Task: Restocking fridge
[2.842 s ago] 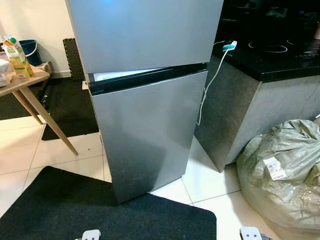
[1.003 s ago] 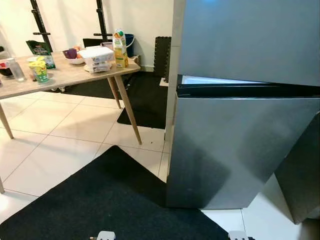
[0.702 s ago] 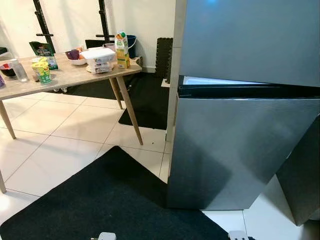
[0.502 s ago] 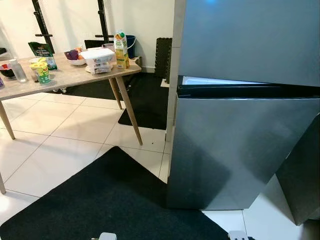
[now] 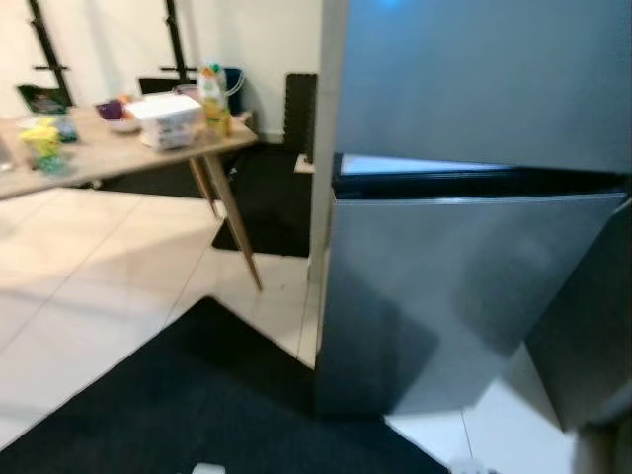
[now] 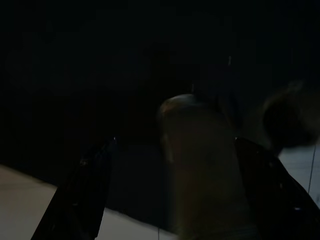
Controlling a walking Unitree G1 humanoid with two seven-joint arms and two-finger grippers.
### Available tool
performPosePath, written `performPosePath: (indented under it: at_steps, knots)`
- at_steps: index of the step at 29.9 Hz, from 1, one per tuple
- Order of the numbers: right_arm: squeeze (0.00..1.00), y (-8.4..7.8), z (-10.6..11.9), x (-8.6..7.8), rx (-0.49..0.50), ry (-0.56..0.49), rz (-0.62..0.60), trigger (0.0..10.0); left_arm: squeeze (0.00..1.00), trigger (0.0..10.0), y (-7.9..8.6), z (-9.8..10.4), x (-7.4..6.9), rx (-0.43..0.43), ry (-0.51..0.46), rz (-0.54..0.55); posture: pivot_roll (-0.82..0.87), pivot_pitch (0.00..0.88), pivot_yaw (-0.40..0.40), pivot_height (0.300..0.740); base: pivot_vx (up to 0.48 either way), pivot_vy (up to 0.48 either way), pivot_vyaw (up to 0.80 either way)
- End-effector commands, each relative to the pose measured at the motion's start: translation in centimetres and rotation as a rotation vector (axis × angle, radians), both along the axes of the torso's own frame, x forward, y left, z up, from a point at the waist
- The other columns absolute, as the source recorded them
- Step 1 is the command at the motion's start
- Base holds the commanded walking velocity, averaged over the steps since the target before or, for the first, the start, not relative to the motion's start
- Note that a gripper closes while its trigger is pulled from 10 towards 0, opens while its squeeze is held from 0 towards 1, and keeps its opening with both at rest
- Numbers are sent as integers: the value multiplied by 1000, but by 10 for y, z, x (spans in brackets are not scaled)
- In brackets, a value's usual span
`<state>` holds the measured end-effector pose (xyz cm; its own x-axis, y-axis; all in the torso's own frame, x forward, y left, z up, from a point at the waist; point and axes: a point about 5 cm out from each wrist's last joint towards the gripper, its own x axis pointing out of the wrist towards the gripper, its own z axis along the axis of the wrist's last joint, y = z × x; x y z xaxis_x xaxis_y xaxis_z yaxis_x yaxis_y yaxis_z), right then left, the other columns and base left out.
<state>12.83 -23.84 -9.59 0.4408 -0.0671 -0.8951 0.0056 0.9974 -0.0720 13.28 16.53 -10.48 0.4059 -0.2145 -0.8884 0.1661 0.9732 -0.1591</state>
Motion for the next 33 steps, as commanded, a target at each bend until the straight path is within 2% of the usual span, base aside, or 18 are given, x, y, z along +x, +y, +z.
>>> performPosePath:
  at_steps: [1,17,26,27,33]
  knots:
    - [0,8,1,8,17,-24,14,10000,0,10000,2,-3,-11,6,37,1,-41,0,-6,740,345,0,0]
    - [0,7,3,12,25,-48,-27,10000,0,10000,2,-4,-12,5,40,6,-42,4,-6,740,341,0,0]
    - [0,4,3,13,26,-56,-51,10000,0,10000,1,-4,-12,6,41,11,-41,4,-8,740,318,0,-774]
    - [0,4,4,13,30,-62,-64,10000,0,10000,2,-4,-12,10,40,37,-40,5,-8,740,0,0,-744]
    - [0,-1,8,20,37,-114,-90,10000,0,10000,4,-4,-11,20,35,52,-40,7,-10,740,0,0,0]
